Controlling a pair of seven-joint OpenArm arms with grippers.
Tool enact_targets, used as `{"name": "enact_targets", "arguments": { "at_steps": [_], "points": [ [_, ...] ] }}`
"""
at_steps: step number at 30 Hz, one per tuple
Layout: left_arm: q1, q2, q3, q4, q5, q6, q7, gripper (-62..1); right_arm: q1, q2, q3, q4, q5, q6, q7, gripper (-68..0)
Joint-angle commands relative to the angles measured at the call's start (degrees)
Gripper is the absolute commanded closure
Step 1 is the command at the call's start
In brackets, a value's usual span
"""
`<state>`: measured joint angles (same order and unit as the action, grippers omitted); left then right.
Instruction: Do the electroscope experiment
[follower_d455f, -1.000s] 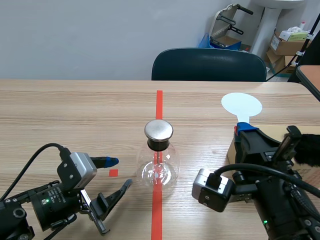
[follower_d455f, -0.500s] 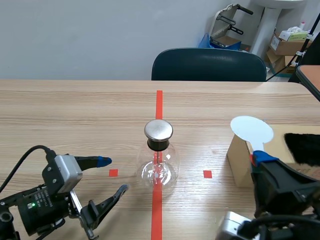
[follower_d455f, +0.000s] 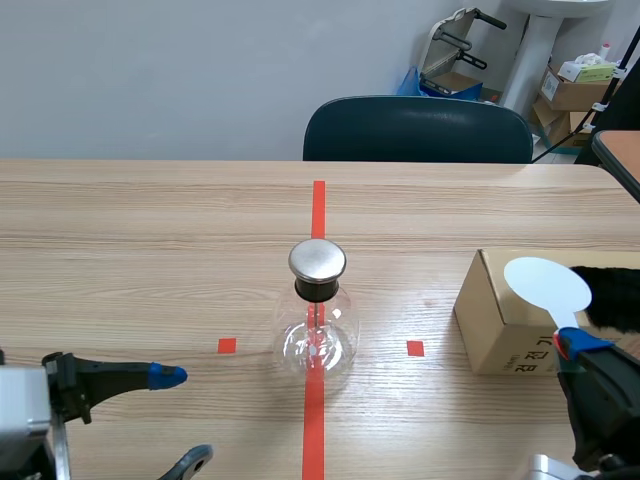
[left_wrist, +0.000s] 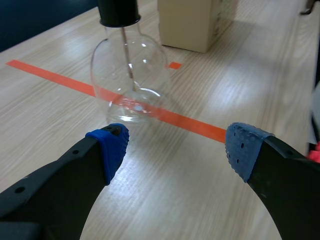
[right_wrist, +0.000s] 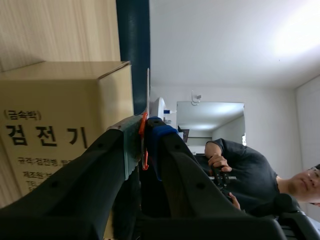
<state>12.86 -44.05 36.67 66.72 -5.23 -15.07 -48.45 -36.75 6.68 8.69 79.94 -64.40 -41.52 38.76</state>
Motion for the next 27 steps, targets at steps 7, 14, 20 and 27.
{"name": "enact_targets", "arguments": {
  "at_steps": [7, 14, 20, 27],
  "points": [
    [4.9, -9.8, -0.5, 12.0, -8.0, -1.2, 2.0, -43.3, 4.7, 0.3, 0.0, -3.9, -0.3, -3.3, 0.2, -1.5],
    [7.1, -17.7, -0.5, 18.8, -15.3, -2.6, 2.0, -43.3, 6.1, 0.3, 0.0, -6.4, -3.7, -3.3, -1.3, -1.5],
    [7.3, -21.9, -0.5, 21.8, -19.9, -4.0, 1.9, -43.3, 6.1, 0.3, 0.0, -8.2, -5.0, -3.3, -2.4, -1.5],
    [7.3, -23.2, -0.5, 22.6, -20.7, -4.5, 1.9, -43.3, 6.1, 0.3, 0.0, -8.2, -5.0, -3.3, -4.1, -1.5]
  ]
}}
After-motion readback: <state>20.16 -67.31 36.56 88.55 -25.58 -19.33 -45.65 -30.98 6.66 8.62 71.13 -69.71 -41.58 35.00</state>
